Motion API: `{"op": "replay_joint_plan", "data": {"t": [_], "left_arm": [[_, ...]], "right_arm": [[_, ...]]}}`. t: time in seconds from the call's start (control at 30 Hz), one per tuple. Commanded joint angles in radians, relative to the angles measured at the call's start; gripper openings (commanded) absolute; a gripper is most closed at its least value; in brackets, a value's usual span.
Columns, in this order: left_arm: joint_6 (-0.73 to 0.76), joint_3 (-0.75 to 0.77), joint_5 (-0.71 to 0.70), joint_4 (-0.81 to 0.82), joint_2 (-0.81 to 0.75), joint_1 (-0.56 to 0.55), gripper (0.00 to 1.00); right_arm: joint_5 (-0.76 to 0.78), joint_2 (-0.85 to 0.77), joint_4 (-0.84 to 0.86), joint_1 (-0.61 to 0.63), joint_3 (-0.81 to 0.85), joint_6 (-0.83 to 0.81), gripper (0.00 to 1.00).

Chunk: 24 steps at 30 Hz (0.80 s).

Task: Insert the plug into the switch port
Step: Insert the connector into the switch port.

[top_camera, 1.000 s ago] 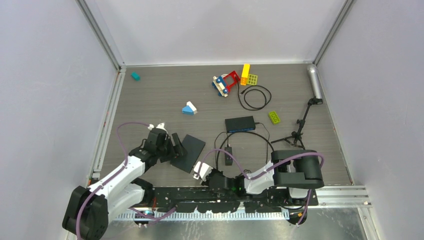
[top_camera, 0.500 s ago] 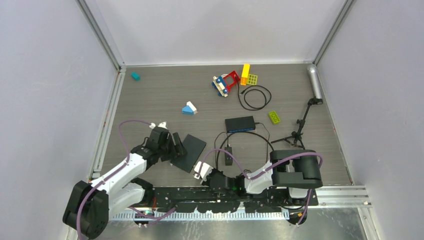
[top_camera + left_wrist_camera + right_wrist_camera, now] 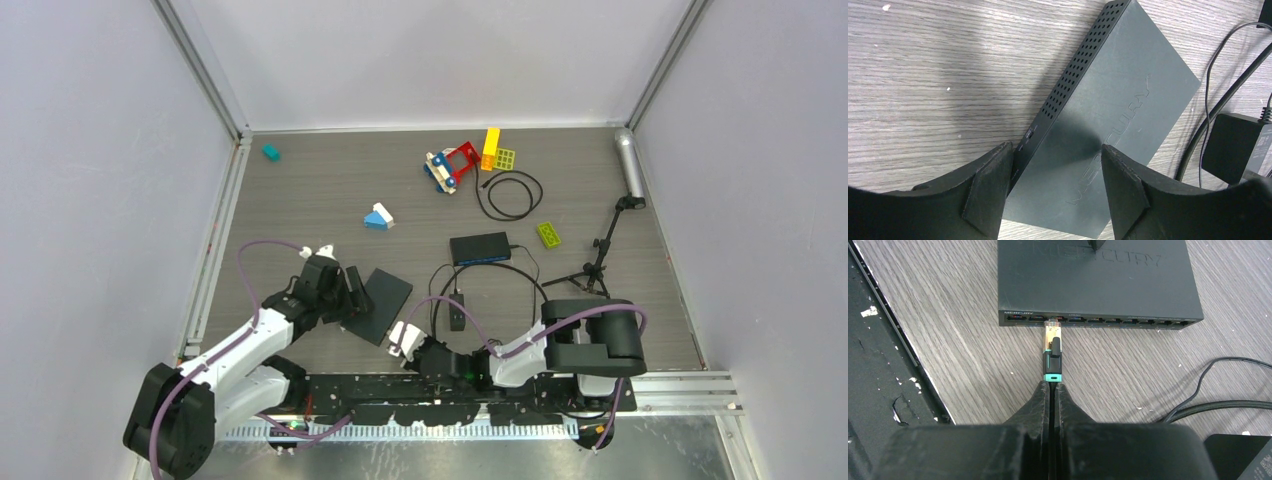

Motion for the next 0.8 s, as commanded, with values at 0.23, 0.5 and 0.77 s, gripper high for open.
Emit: {"op": "replay_joint_plan", "data": {"t": [0.23,0.5,0.77], "left_arm": [[-0.025,-0.024,0.043,-0.08,0.002,-0.017,0.66],[-0.026,-0.024,0.038,-0.079,0.0,-0.017,0.66],[-0.027,-0.026,0.036,-0.078,-0.007,-0.017,0.66]], "right_arm": [[-0.017,-0.045,-0.005,0.002,-0.025,0.081,0.0],[-0.002,-0.061,-0.011,0.012,-0.042,0.092,0.01],[0.017,-0.079,-0.016,0.018,-0.041,0.076,0.0]]}}
